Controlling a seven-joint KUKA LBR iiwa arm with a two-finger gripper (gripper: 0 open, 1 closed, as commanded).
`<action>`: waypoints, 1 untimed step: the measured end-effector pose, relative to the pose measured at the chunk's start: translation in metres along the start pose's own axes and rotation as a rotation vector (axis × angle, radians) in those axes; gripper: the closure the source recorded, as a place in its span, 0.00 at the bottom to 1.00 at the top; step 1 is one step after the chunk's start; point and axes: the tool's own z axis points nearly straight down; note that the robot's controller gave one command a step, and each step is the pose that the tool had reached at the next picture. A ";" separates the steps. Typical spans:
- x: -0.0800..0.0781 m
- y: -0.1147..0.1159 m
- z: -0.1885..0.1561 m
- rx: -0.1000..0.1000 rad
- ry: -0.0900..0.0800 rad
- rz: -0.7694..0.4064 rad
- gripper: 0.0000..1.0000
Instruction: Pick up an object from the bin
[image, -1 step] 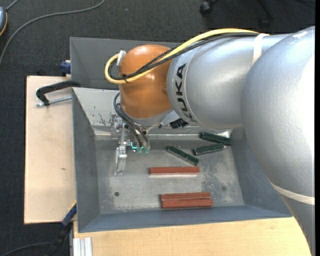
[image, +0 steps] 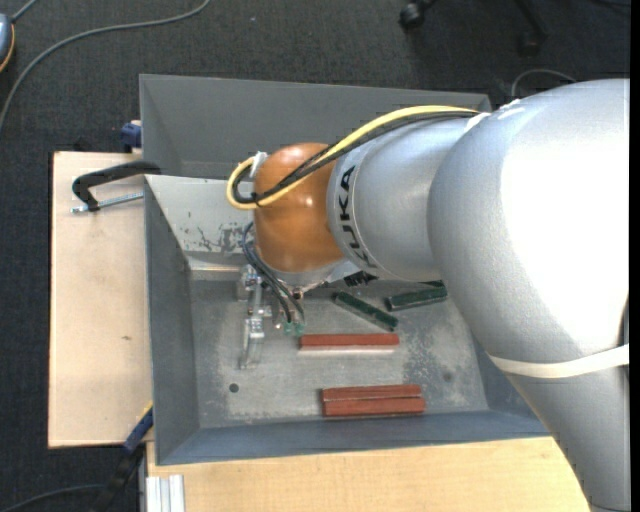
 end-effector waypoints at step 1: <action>0.009 -0.106 -0.005 0.001 -0.005 0.132 0.00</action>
Offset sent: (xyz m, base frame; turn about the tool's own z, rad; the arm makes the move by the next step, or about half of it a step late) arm -0.0113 -0.1013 0.0040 0.1257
